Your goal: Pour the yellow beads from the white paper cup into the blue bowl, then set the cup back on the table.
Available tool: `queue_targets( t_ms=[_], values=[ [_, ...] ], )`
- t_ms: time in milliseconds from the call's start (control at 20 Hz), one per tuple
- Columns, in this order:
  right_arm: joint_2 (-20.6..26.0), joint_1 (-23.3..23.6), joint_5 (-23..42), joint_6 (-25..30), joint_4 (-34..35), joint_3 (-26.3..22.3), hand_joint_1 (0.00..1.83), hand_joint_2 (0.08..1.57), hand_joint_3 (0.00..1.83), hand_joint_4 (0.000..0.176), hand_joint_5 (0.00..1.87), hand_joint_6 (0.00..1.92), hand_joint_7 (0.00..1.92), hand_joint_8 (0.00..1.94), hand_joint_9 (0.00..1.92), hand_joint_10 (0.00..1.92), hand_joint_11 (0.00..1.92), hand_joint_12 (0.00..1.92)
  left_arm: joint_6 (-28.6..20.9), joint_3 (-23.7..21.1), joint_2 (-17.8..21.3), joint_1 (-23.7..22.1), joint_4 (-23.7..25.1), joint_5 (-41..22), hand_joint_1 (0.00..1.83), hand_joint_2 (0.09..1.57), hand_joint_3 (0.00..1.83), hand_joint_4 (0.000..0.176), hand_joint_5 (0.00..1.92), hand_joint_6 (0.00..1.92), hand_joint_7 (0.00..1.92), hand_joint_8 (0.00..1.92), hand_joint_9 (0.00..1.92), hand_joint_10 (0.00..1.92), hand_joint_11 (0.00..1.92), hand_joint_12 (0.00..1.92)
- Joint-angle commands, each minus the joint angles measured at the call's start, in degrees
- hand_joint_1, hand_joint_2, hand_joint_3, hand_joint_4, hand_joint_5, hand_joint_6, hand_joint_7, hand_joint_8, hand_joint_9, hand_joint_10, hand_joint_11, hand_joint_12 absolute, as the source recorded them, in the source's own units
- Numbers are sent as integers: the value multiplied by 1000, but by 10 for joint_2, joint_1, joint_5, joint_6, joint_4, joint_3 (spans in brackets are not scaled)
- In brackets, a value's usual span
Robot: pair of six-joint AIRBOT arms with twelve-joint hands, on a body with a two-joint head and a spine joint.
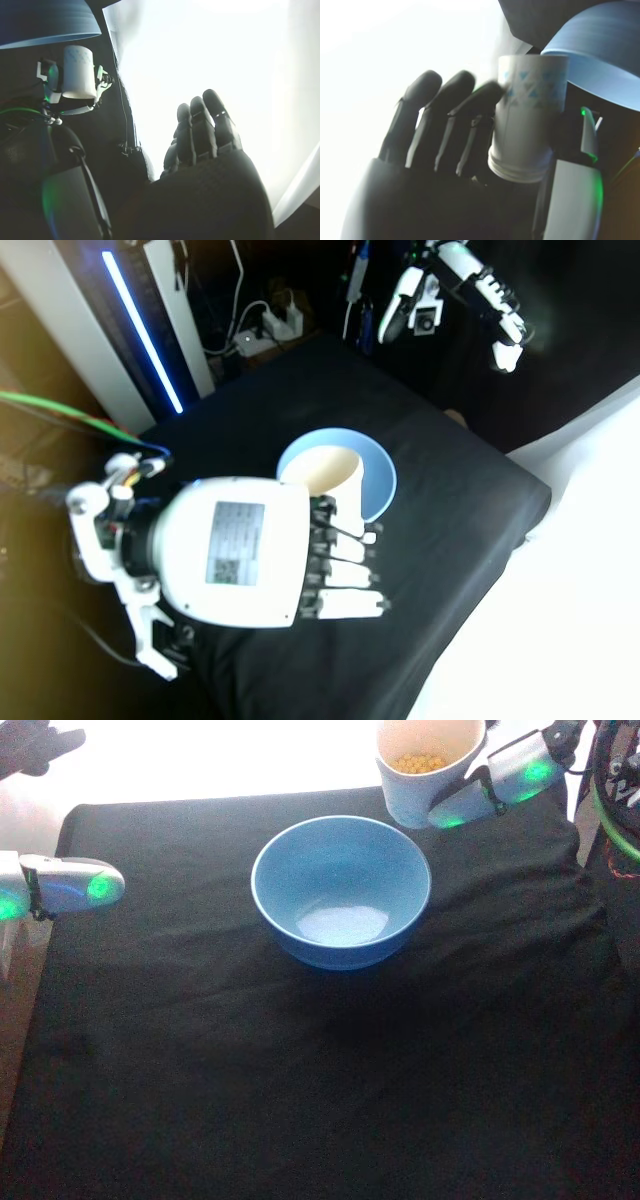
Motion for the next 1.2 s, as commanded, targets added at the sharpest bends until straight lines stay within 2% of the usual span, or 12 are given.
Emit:
queue_targets(
  t_ms=[0,100,150,250,400,450,550,750,800,900,950,1150],
  values=[
    [-1,15,38,4,18,-3,1292,1030,0,0,1249,283,1182,898,1071,1066,704,1574,-4,6,-1,-7,-7,-68,693,800,2,0,0,0,314,2,285,0,0,1040],
    [-1,19,30,4,3,-6,1295,1039,0,0,1303,125,1147,977,1084,1172,781,1627,-4,6,-1,-7,-7,-67,709,800,0,0,0,0,329,3,286,0,0,1035],
    [-1,19,30,4,0,-6,1231,1003,0,0,1320,299,1153,993,1043,1425,825,1781,-4,6,-1,-7,-7,-67,699,803,1,0,0,0,324,1,288,1,0,1033],
    [-1,21,27,4,-6,-6,1273,1033,1,0,1173,607,1147,812,969,1403,743,1792,-5,6,-1,-7,-7,-67,682,801,0,0,0,0,320,1,292,3,0,1031],
    [-1,21,21,4,-14,-7,1204,1026,0,0,1197,588,1067,1049,883,1605,682,1911,-5,6,-1,-8,-7,-67,674,809,2,0,0,0,314,0,297,4,0,1021],
    [-3,21,17,4,-21,-7,1271,1054,4,0,1193,384,1084,1071,1015,1370,816,1766,-6,6,-1,-8,-6,-67,703,813,2,0,0,0,315,0,291,1,0,998],
    [-5,21,13,4,-30,-8,1206,1025,0,0,1204,565,1077,1167,994,1640,919,1901,-6,6,-1,-8,-6,-68,732,796,0,0,0,0,312,0,276,0,0,940],
    [-3,25,8,4,-40,-11,1292,1047,1,0,1230,290,1125,989,1062,1047,839,1577,-7,6,-1,-8,-6,-68,762,823,2,0,0,0,309,1,259,4,0,913],
    [-1,31,6,4,-45,-12,1222,1029,1,0,1211,511,1081,1257,1057,1568,982,1852,-7,6,-1,-8,-6,-67,780,832,4,0,0,0,307,0,262,4,0,925],
    [0,54,-15,4,-87,-24,1202,1032,0,0,1180,619,1100,1570,1122,1882,1124,1918,-8,6,-1,-8,-5,-66,767,824,0,0,0,0,297,1,259,5,18,914],
    [4,67,-27,4,-117,-34,1199,1035,0,0,1171,635,1106,1743,1184,1913,1232,1920,-8,6,-1,-8,-5,-67,762,822,0,0,0,0,303,1,267,3,60,815],
    [4,72,-38,4,-149,-40,1199,1032,0,0,1180,620,1077,1608,1142,1921,1226,1921,-9,6,-1,-8,-3,-66,765,806,0,0,0,0,309,2,272,2,24,762]
  ],
)
